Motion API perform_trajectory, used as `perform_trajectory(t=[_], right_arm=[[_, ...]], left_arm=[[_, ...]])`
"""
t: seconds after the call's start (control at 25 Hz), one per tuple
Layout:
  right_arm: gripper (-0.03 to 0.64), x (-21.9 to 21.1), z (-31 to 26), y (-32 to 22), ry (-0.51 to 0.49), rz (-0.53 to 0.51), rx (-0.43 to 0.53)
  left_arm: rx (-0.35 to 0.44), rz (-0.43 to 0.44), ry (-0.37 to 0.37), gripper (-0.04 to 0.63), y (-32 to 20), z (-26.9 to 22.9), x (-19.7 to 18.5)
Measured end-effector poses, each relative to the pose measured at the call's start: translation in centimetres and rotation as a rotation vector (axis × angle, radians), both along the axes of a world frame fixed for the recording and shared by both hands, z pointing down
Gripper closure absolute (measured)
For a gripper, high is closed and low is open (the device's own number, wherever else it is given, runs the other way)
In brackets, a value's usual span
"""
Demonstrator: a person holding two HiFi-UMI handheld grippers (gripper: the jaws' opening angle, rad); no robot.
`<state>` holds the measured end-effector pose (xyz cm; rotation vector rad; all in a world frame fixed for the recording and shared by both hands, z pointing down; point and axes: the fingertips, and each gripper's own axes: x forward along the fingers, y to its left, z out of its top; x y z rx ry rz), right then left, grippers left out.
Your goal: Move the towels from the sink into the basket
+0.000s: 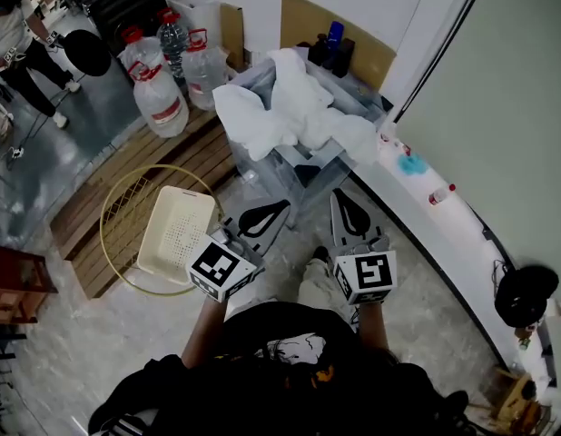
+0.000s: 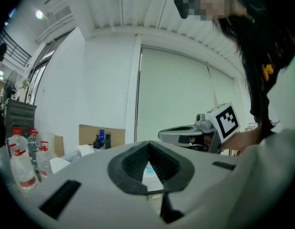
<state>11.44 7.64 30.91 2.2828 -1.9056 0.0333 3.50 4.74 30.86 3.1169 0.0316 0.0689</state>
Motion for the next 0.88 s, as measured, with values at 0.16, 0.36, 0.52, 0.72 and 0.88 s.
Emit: perform_trajectory(t=[0.16,0.36,0.52,0.72,0.88], right_arm=[[0.612,4.6,0.7,-2.7,-0.017,-0.049,0.009],[0.612,10.9,1.0,-6.2,-0.031,-0.13,-0.02],[0.612,15.4,1.7,-8.4,-0.058,-0.205,-0.023],[0.612,19.4,3.5,-10.4,-0.106,-0.27,-0.055],[0.612,20.9,5.3,-11.7,-0.105,-0.327,-0.089]], left_arm=[[-0.011,-0.043,-0.001,0.591,-2.4,0.3,4.2],[-0.015,-0.116,-0.006,0.591,-5.5,-0.1,10.8],[-0.011,-0.183,-0.006,0.591,-7.4,-0.2,15.7],[0.006,-0.265,-0.037,0.591,-8.9,0.2,19.4],[0.006,-0.315,-0.079,0.591,-9.7,1.1,20.5]])
